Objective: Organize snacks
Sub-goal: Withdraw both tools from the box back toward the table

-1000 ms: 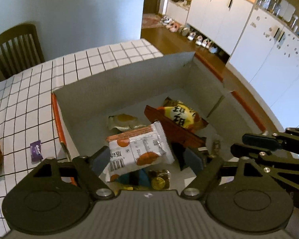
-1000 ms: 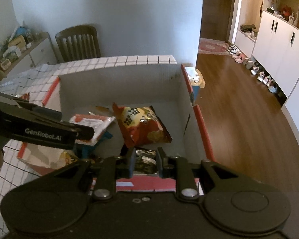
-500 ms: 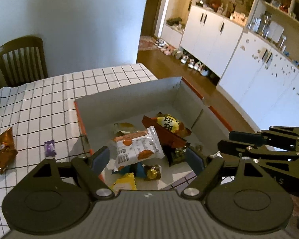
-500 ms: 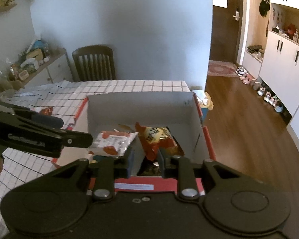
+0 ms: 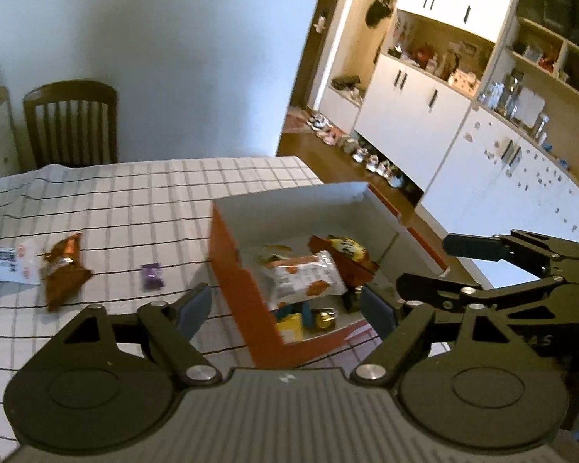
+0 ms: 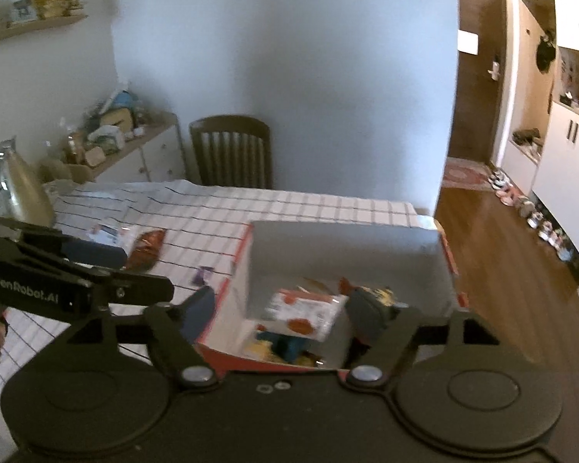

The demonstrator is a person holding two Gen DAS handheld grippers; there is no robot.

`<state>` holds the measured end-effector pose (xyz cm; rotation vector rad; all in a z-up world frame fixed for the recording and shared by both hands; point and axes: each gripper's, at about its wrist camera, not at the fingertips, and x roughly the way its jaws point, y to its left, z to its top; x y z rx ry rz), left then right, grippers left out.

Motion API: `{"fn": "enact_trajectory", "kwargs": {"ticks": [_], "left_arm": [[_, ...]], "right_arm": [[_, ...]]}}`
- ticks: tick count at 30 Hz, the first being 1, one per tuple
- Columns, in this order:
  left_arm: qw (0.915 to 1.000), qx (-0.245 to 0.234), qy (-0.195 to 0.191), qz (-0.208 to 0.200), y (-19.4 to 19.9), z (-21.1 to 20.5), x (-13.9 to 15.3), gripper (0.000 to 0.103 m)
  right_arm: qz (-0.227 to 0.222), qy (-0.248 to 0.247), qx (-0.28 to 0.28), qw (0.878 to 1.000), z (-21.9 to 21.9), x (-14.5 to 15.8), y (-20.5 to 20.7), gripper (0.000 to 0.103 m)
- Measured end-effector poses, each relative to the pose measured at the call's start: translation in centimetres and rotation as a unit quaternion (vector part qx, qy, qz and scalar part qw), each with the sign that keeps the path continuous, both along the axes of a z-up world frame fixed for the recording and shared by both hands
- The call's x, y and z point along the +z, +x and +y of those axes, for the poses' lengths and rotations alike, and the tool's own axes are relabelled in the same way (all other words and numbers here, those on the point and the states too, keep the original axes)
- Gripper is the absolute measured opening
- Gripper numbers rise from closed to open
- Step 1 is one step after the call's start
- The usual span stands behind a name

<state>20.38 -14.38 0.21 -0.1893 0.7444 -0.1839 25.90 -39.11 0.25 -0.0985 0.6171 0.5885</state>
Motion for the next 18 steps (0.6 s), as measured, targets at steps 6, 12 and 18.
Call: {"fn": "enact_trajectory", "kwargs": {"ticks": [6,12,18], "left_arm": [[0.9996,0.024,-0.009,-0.008,-2.1,4.9,-0.2,0.097],[0.9980,0.058,0.006,-0.023,-3.3,9.4,-0.6,0.103],[0.9956,0.086,0.019,-0.032,-3.8,14.2,-1.5,0.103]], "right_arm": [[-0.008,0.012,0.018,1.000,3.5,0.6,-1.6,0.102],[-0.014,0.015,0.025,0.999,7.6,0.5,-2.6,0.103],[-0.013,0.019,0.023,0.999,11.4,-0.2,-3.2,0.103]]}}
